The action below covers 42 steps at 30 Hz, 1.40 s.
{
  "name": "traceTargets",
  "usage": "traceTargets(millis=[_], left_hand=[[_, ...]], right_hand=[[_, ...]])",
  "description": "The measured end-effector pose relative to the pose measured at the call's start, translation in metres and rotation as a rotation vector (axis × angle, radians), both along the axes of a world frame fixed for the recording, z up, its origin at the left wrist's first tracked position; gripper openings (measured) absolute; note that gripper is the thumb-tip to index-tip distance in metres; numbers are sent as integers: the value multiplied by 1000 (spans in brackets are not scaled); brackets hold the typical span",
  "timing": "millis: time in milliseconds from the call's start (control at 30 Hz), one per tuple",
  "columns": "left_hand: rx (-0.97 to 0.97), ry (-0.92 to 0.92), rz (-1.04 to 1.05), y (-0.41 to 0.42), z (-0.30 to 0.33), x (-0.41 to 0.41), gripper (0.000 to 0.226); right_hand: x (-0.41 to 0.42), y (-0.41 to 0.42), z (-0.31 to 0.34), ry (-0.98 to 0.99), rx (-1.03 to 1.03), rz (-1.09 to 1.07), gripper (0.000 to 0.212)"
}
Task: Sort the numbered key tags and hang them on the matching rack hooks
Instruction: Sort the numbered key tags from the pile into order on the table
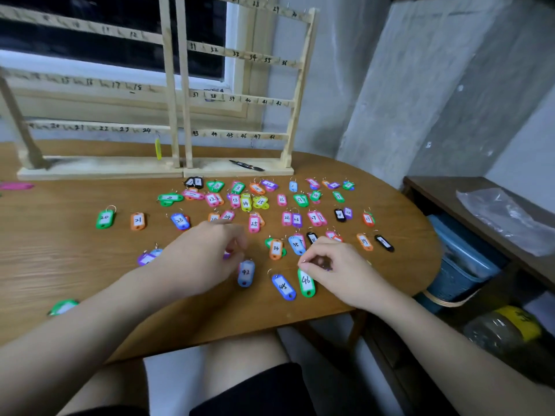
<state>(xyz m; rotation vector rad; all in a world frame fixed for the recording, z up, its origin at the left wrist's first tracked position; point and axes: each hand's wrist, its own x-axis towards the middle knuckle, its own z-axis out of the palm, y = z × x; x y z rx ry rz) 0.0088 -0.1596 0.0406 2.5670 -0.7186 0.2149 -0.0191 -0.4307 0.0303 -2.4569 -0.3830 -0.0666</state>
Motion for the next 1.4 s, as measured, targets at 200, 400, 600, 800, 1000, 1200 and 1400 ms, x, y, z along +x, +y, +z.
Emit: traceTargets(millis=[200,400,600,800,1000,1200,1400], left_hand=[[-4,-32,44,29,7,0,10],[-7,-37,187,99,11,-2,2],[-34,16,473,197,7,-20,5],[-91,50,823,299,-12,-51,8],[-186,5,1045,358,-37,-63,19],[-255,-89,1251,389,-43,-37,39],[-193,-63,1284,408,-44,-13,44]], right_hand=[[19,2,10,-12,-92,-4,9],[54,64,34,-32,-69,109,9],[97,171,41,-38,-51,280,10],[129,290,52,-25,-72,475,12],[156,399,39,-99,-103,590,22],[180,474,8,-124,-194,625,31],[187,511,-19,-196,-232,542,46]])
